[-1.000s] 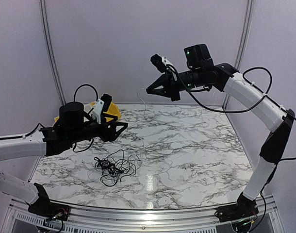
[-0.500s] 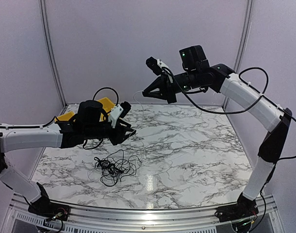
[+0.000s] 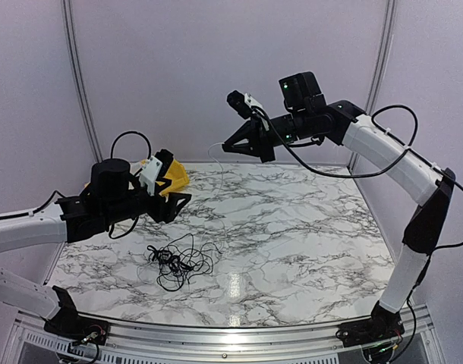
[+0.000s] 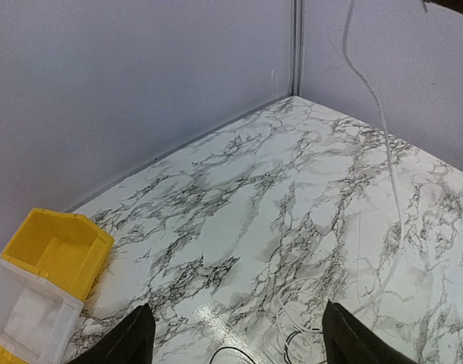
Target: Untangle the cables
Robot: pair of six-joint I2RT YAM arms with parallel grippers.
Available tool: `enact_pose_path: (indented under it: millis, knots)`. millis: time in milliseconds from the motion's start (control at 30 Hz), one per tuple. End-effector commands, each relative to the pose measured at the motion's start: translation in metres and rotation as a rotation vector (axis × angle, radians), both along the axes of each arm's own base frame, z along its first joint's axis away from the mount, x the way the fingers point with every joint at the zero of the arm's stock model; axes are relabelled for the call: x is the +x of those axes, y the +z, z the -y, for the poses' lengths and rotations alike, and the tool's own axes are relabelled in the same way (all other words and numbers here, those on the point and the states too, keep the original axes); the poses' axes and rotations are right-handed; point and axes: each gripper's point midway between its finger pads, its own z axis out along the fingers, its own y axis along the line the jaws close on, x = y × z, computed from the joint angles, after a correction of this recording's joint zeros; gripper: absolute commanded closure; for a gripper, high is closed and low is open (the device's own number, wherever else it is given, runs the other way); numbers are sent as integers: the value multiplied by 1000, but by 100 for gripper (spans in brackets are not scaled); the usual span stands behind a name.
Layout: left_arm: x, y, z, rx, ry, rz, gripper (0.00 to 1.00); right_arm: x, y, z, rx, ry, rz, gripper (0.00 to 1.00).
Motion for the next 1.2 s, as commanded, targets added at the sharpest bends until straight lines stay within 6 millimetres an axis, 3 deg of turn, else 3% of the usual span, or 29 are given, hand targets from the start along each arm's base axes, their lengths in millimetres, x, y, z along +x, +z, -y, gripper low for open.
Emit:
enact_pose_path:
  millis: [0, 100, 367, 467, 600, 833, 900, 1033, 1067, 1167]
  knots:
    - [-24, -3, 7, -16, -125, -8, 23, 3, 8, -5, 17, -2, 29, 100]
    - [-33, -8, 20, -17, -209, -35, 26, 4, 6, -6, 16, -3, 29, 100]
    - [-32, -21, 48, -4, -306, -67, 41, 4, 7, -6, 17, -5, 29, 100]
    - [-27, -25, 56, 1, -317, -65, 54, 3, 5, -6, 12, -6, 27, 100]
    - [-20, -22, 57, -15, -293, -38, 74, 4, -2, -6, 2, -9, 22, 100]
    - [-9, -19, 52, -43, -221, -20, 91, 5, -10, -8, -5, -6, 8, 100]
    - [-6, -19, 49, -49, -187, -20, 97, 8, -16, -8, -16, -14, 6, 95]
    - [8, -13, 32, -64, -65, -12, 100, 15, -38, -5, -67, -49, 29, 68]
    - [15, -12, 25, -75, -9, -14, 100, 18, -51, -4, -99, -63, 59, 63]
    - [35, -6, -3, -128, 161, -34, 100, 14, -115, -3, -211, -66, 83, 59]
